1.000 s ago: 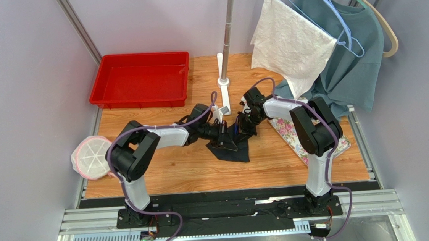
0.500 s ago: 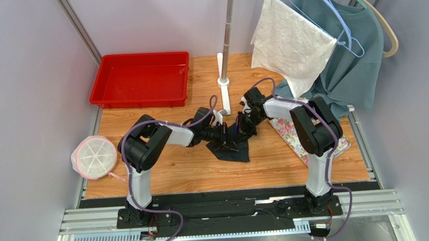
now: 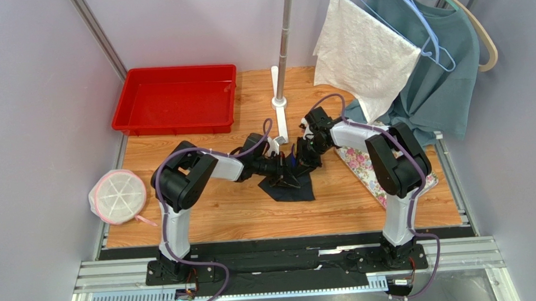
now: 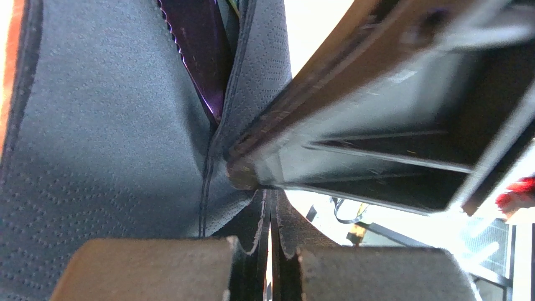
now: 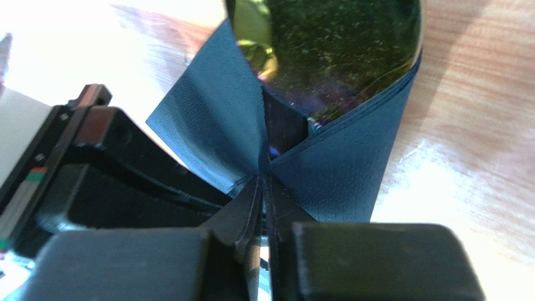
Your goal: Place the utensils on the paper napkin and roll it up
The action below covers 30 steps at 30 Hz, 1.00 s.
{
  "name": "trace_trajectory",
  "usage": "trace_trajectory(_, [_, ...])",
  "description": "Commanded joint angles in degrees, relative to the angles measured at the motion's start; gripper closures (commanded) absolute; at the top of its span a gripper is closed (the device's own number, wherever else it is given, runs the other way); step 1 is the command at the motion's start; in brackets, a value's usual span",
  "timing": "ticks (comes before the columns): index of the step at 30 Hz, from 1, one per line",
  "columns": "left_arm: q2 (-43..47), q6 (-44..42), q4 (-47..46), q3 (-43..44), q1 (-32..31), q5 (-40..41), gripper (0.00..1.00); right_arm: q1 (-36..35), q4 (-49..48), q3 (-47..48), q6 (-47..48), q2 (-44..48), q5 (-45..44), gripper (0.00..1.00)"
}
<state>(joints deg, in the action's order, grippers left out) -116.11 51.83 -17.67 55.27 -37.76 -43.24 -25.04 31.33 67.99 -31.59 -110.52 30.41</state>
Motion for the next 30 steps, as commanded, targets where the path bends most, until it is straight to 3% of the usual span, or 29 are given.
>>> trace_trajectory(1, [-3.5,-3.8,5.0,-0.5,0.5,7.6,1.0,0.3,1.4,2.3,1.9,4.0,-0.7,0.84])
trace_trajectory(9, [-3.7,-10.8,11.4,1.1,0.8,6.9,1.0,-0.6,1.1,0.7,2.1,4.2,-1.0,0.83])
trace_trajectory(19, [-3.6,-18.4,17.5,4.1,0.8,5.9,1.0,-1.2,-2.7,-0.7,2.6,-1.6,-6.1,0.91])
trace_trajectory(30, [9.9,-15.6,7.9,-1.7,3.7,0.1,0.86,1.2,-1.5,-5.5,0.0,-2.3,-8.6,0.97])
